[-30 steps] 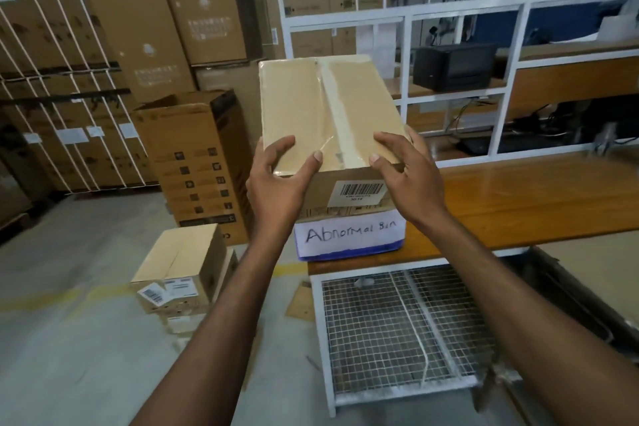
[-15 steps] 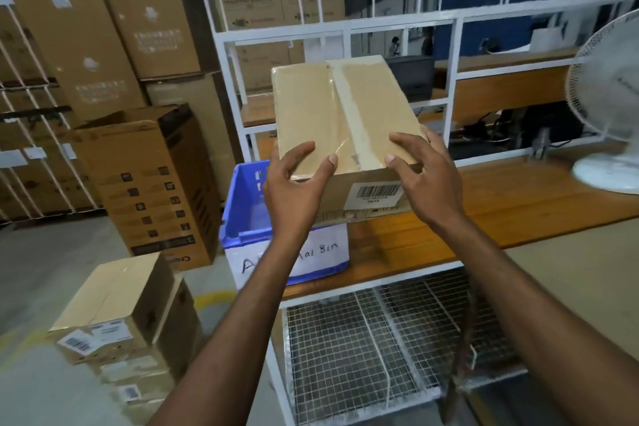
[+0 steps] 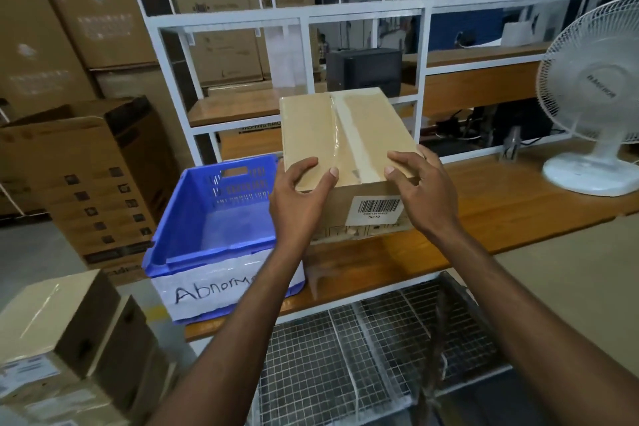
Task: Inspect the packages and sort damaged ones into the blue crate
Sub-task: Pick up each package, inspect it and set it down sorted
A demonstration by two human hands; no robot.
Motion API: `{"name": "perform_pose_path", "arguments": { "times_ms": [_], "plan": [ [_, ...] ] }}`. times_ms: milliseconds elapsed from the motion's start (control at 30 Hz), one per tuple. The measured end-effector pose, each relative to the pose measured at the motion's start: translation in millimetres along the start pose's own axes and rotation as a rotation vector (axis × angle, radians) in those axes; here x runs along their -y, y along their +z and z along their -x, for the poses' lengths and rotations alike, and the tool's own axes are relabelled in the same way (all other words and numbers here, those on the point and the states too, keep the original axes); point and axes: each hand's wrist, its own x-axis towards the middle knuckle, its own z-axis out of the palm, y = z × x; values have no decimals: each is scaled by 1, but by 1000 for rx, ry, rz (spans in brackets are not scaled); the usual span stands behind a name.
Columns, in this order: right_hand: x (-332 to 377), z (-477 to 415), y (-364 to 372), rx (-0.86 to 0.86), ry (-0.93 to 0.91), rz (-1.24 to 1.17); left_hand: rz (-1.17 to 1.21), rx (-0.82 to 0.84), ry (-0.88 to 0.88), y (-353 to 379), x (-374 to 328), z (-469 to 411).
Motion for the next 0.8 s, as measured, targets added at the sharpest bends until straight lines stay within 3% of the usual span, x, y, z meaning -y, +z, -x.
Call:
{"name": "perform_pose_path", "arguments": {
  "times_ms": [367,800],
  "plan": [
    [-120,-40,29,250,104,33,-97,-42,-202,87,72,0],
    [-181,-39,79,444,227,118,-167,13,-392,106,161,4]
  ]
}}
